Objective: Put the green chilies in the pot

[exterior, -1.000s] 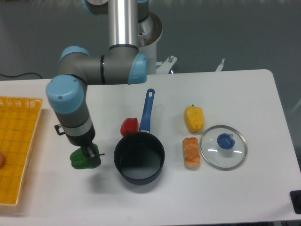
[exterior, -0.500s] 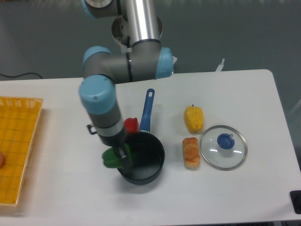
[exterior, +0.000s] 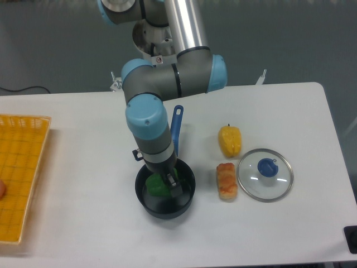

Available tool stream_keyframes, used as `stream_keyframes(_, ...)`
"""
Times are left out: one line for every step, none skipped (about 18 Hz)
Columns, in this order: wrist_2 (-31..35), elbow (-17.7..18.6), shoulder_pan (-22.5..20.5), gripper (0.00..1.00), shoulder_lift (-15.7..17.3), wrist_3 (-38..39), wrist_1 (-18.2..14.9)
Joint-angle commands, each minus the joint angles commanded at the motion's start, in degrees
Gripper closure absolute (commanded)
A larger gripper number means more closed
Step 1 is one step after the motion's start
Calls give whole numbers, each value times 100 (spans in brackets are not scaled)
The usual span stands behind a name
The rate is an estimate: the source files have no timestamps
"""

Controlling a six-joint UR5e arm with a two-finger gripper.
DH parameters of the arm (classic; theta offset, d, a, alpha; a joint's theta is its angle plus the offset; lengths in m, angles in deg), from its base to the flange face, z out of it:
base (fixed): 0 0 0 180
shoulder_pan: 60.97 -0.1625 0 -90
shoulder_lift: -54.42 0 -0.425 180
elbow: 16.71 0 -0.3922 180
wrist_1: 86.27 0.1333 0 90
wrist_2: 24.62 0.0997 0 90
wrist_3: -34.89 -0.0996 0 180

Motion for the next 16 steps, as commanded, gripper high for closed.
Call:
stream_keyframes(9,9,9,40,-17,9,0)
stream_keyframes(18,26,17,40,-44,9,0)
stream_keyframes(18,52,26,40,-53,35,0)
stream_keyframes(9,61,26,39,-53,44,0)
stream_keyframes(9,88,26,39,-62,61,0)
stream_keyframes(0,105,35,36,-88,62,9)
stream_keyframes(0,114,44,34,-114,70,9)
stream_keyframes(17,114,53,34,-123,79,9)
stream_keyframes(18,123,70,34,-149,88,17)
stream_keyframes(9,123,79,34,-193,105,17)
stream_keyframes(9,123,88,34,-211,149,17)
stream_keyframes(9,123,97,34,-228,193,26)
stream_keyframes(9,123,114,34,-255,202,26)
stream_keyframes(0,97,114,33,-255,202,26)
stream_keyframes(-9,97,123,30,-272,193,26)
stream_keyframes(-9,71,123,24,-290,185,26)
